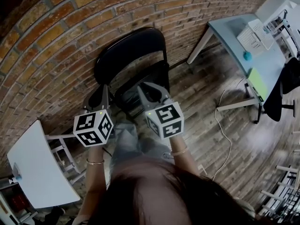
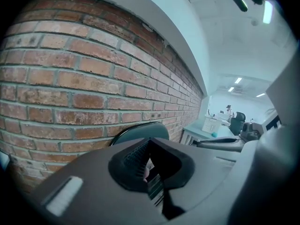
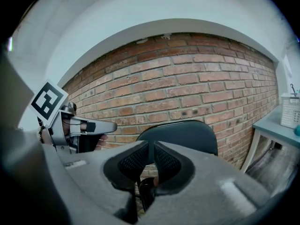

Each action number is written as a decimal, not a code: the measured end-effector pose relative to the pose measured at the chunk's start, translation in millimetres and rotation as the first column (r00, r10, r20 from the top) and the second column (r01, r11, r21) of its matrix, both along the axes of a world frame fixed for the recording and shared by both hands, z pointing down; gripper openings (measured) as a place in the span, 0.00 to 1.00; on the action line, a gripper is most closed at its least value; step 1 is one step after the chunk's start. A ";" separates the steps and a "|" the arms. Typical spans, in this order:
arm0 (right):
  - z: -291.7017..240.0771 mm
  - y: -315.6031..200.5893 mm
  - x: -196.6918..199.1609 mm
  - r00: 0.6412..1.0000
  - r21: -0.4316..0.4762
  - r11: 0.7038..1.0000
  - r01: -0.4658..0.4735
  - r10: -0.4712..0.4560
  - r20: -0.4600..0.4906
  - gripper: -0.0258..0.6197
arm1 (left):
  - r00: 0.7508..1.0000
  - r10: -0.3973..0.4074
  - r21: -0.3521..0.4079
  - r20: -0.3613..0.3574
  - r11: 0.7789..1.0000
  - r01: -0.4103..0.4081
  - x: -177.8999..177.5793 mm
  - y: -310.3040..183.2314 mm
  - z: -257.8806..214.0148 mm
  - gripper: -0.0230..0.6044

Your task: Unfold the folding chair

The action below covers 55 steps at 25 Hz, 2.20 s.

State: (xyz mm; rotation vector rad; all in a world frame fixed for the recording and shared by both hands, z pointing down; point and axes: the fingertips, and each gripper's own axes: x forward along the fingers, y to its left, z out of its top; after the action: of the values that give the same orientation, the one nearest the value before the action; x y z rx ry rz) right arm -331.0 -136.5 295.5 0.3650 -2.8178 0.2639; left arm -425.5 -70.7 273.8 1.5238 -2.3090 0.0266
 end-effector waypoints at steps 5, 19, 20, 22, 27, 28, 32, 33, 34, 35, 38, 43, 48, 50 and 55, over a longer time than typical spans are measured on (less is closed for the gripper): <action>8.0 -14.7 -10.4 1.000 -0.011 1.000 -0.023 0.023 -0.022 0.08 | 0.999 0.032 -0.018 -0.010 0.999 -0.033 -18.5 -15.9 6.7 0.09; 27.2 -45.9 -39.8 0.995 -0.031 0.997 -0.074 0.072 -0.071 0.11 | 0.997 0.073 -0.059 -0.008 0.996 -0.073 -75.2 -53.0 23.2 0.13; 28.1 -47.8 -41.1 0.995 -0.030 0.997 -0.077 0.075 -0.073 0.11 | 0.997 0.074 -0.058 -0.006 0.996 -0.074 -78.6 -55.6 23.5 0.14; 30.6 -51.6 -43.6 0.994 -0.031 0.996 -0.083 0.080 -0.080 0.12 | 0.997 0.075 -0.054 -0.005 0.996 -0.076 -85.0 -60.1 23.7 0.14; 43.0 -58.5 -50.3 0.990 -0.054 0.994 -0.093 0.087 -0.111 0.13 | 0.996 0.093 -0.067 -0.011 0.993 -0.094 -98.8 -69.6 28.3 0.16; 44.9 -59.0 -51.7 0.989 -0.058 0.994 -0.095 0.088 -0.115 0.14 | 0.995 0.098 -0.071 -0.012 0.993 -0.098 -101.3 -71.2 29.5 0.17; 52.1 -60.2 -57.8 0.986 -0.057 0.994 -0.096 0.087 -0.140 0.14 | 0.994 0.113 -0.089 -0.011 0.990 -0.113 -110.7 -76.4 34.6 0.19; 54.3 -60.5 -58.8 0.985 -0.057 0.994 -0.095 0.086 -0.148 0.16 | 0.993 0.115 -0.091 -0.010 0.989 -0.115 -112.7 -77.6 35.4 0.19; 56.3 -60.8 -59.6 0.984 -0.058 0.994 -0.096 0.086 -0.155 0.17 | 0.993 0.116 -0.092 -0.008 0.989 -0.116 -114.6 -78.6 35.8 0.19; 58.0 -61.2 -60.1 0.983 -0.060 0.993 -0.099 0.088 -0.161 0.17 | 0.993 0.118 -0.093 -0.007 0.989 -0.118 -116.5 -79.4 36.0 0.19; 61.1 -61.7 -62.6 0.980 -0.065 0.992 -0.108 0.096 -0.173 0.18 | 0.992 0.129 -0.101 -0.010 0.986 -0.130 -122.7 -81.2 38.0 0.20; 65.0 -61.7 -68.8 0.977 -0.065 0.992 -0.112 0.098 -0.188 0.21 | 0.984 0.177 -0.135 -0.024 0.974 -0.179 -129.0 -86.3 45.7 0.22; 69.2 -64.1 -70.6 0.972 -0.073 0.988 -0.138 0.121 -0.203 0.23 | 0.971 0.238 -0.185 -0.032 0.953 -0.240 -129.8 -91.9 56.1 0.28; 69.9 -65.3 -71.5 0.971 -0.080 0.986 -0.147 0.128 -0.203 0.24 | 0.967 0.252 -0.195 -0.041 0.947 -0.255 -131.1 -94.7 59.0 0.30; 70.3 -67.2 -73.7 0.968 -0.094 0.982 -0.165 0.143 -0.206 0.27 | 0.948 0.308 -0.249 -0.076 0.915 -0.317 -130.1 -99.6 70.9 0.36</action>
State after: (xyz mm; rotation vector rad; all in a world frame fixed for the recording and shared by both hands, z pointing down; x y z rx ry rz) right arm -404.7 -203.7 365.7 0.5549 -2.5696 0.3921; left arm -555.5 -170.4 344.7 1.7185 -1.9210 0.3673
